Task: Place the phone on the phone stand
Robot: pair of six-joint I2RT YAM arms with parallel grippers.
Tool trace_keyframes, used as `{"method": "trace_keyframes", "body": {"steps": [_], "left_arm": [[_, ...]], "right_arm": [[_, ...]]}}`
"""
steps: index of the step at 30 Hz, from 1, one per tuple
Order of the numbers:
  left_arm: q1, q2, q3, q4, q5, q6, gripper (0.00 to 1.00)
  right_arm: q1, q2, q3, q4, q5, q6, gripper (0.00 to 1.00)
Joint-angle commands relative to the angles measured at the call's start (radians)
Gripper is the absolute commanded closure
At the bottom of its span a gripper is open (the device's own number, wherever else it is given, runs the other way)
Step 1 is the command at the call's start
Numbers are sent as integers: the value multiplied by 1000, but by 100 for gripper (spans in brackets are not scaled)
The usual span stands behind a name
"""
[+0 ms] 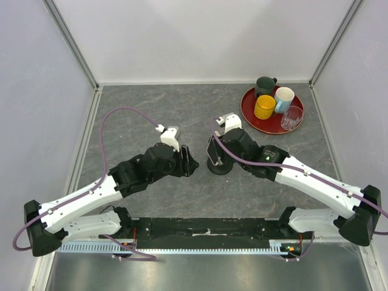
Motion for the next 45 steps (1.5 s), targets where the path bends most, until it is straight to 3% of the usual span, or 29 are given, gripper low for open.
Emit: {"method": "trace_keyframes", "body": {"steps": [1,4,9,14,22,32,40,45], "left_arm": [[45,-12,-17,141,181,51,41],[99,-7,-26,183,264,57,41],[218,28,0,241,480,90,38],[235,99,79,258,562,158,36],[243,329,280,220,621,333,39],[246,452,374,263,697,415,41],[292,498,396,290,957,570,46],[304,554,461,225,1019,701,45]], "right_arm": [[-63,-85,-44,-1,-79,5,31],[-111,-128,-85,29,-146,-38,39],[-142,-157,-101,55,-213,-153,39],[-198,-162,-95,46,-197,-173,36],[-252,-209,-72,37,-256,-207,21],[-257,-310,-87,23,-420,-173,13],[-258,-399,-113,-29,-418,-199,10],[-257,-435,-125,-50,-440,-209,9]]}}
